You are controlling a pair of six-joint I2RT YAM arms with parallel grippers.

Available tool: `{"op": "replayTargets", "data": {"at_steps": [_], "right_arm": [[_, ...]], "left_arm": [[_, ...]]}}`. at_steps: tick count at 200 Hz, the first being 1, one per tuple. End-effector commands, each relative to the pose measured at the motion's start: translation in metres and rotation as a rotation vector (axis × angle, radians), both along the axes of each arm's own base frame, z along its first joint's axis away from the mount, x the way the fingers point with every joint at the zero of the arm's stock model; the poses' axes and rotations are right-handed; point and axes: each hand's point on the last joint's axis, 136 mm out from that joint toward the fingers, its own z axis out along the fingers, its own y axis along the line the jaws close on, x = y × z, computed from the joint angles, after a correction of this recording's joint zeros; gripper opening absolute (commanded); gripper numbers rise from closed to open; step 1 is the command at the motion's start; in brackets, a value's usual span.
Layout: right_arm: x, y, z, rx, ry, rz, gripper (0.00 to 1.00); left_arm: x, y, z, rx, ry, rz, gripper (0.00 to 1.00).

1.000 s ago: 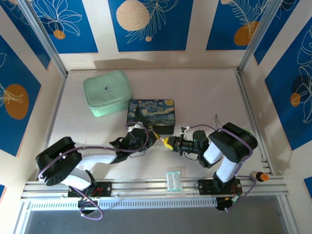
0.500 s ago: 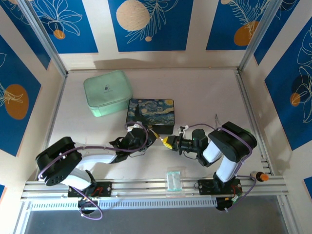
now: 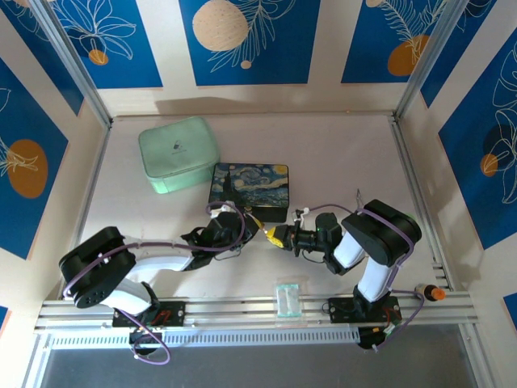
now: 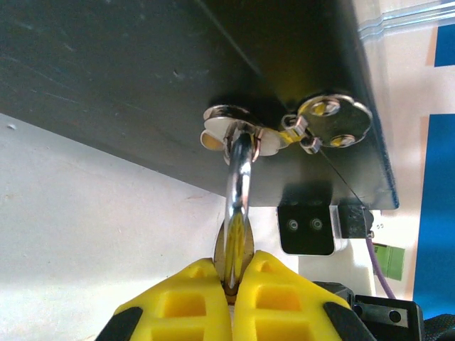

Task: Unlock a padlock with a key

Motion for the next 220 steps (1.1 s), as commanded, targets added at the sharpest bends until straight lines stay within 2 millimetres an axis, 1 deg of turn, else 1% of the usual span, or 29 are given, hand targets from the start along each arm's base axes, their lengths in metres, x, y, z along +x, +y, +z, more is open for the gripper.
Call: {"op": "replayTargets", "data": {"at_steps": [1, 47, 73, 133, 161, 190, 203, 220], "right_arm": [[0.003, 0.005, 0.01, 0.022, -0.047, 0.014, 0.0], [0.012, 0.005, 0.021, 0.066, -0.068, 0.079, 0.0], [0.018, -0.001, 0.024, 0.081, -0.074, 0.1, 0.0], [0.026, -0.012, 0.016, 0.106, -0.037, 0.18, 0.0], [0.029, -0.021, 0.006, 0.103, -0.012, 0.174, 0.0], [0.033, -0.023, 0.004, 0.101, -0.017, 0.17, 0.0], [0.036, -0.026, 0.003, 0.097, -0.02, 0.152, 0.03], [0.041, -0.029, 0.004, 0.093, -0.026, 0.125, 0.04]], "left_arm": [[0.004, -0.021, 0.033, -0.109, -0.057, -0.033, 0.0], [-0.004, -0.034, 0.039, -0.164, -0.062, -0.092, 0.0], [-0.008, -0.04, 0.046, -0.205, -0.072, -0.119, 0.0], [-0.012, -0.052, 0.058, -0.288, -0.079, -0.166, 0.0], [-0.013, -0.057, 0.061, -0.327, -0.072, -0.181, 0.0], [-0.013, -0.062, 0.067, -0.371, -0.076, -0.191, 0.0], [-0.014, -0.062, 0.067, -0.37, -0.074, -0.194, 0.0], [-0.015, -0.063, 0.067, -0.355, -0.074, -0.202, 0.0]]}}
